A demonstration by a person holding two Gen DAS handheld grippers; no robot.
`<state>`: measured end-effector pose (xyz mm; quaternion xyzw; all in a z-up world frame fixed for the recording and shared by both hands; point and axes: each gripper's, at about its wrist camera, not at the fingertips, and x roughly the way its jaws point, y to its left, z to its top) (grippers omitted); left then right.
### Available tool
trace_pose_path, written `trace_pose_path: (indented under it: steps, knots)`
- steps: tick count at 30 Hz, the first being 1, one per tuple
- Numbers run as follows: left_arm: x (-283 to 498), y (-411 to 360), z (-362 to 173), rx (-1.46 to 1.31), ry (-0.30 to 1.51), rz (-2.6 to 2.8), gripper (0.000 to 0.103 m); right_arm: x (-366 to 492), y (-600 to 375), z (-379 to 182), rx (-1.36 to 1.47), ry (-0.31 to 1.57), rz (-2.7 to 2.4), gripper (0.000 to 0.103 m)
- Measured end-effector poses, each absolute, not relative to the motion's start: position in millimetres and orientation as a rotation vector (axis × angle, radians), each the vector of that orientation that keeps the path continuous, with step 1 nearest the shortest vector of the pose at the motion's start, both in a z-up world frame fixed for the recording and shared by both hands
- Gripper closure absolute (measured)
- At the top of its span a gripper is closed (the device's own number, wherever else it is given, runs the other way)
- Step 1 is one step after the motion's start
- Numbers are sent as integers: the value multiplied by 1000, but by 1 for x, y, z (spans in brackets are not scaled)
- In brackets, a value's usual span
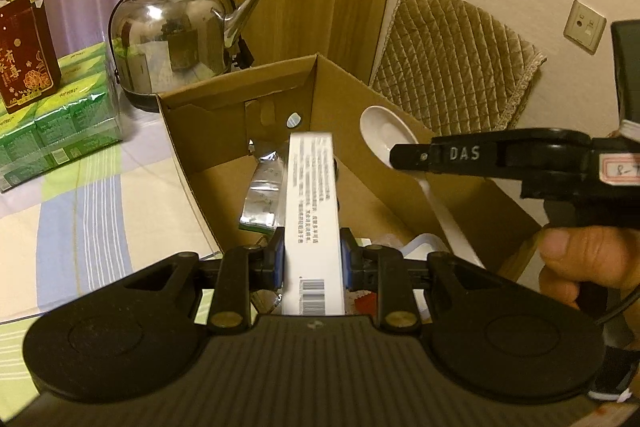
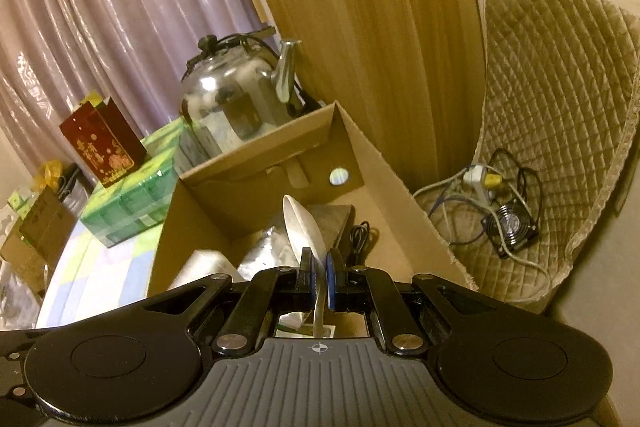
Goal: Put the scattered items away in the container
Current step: 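Open the left tool to drop the medicine box into the box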
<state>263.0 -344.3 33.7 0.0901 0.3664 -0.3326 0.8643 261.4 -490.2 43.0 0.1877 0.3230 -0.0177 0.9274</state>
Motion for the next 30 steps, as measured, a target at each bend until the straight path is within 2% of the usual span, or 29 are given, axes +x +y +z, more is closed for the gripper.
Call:
trace_pose_path:
  steps: [6,12,26,29,30]
  knots:
    - [260,-339,39,197,732,-688,81,264,-487,41,385,668,-38,101]
    - [253,-322,51,166,702,-666,76,265,-482,39,387,679,-32,101]
    - [241,-297,51,132,716,-645,72,265,-469,35,360,700,0,100]
    - [240,-293,49,125,725,-639,71,265,-470,35,350,699,-11,98]
    - [240,-291,48,121,729,-637,71,264,-470,35,352,700,-13,95]
